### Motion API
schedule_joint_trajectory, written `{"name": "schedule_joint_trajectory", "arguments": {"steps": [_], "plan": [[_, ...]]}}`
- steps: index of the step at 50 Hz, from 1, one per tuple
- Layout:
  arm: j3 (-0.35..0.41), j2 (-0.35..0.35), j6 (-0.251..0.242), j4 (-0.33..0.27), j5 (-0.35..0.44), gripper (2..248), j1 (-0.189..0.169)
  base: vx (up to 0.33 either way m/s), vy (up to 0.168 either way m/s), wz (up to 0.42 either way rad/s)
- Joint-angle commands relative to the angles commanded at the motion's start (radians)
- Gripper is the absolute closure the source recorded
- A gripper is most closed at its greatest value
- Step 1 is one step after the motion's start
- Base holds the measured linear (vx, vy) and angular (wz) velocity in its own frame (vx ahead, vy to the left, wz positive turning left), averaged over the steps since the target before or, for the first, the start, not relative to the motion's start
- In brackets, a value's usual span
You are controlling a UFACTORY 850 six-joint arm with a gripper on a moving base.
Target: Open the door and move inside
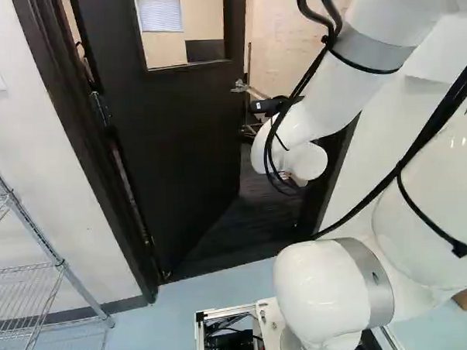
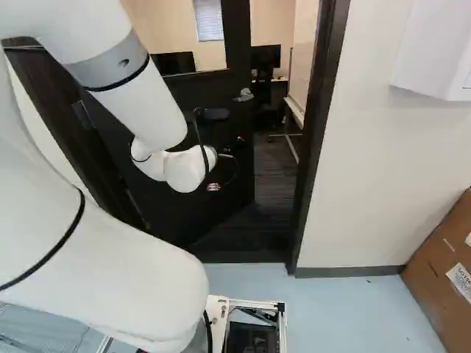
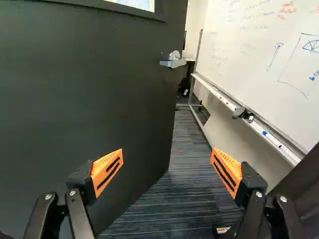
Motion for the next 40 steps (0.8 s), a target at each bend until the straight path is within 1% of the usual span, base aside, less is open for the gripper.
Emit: {"name": "schedule_joint_trajectory", "arguments": {"steps": [40], "plan": [[0.000,0.000,0.000,0.000,0.000,3,0.000,0.145,0.080,-0.021]]}}
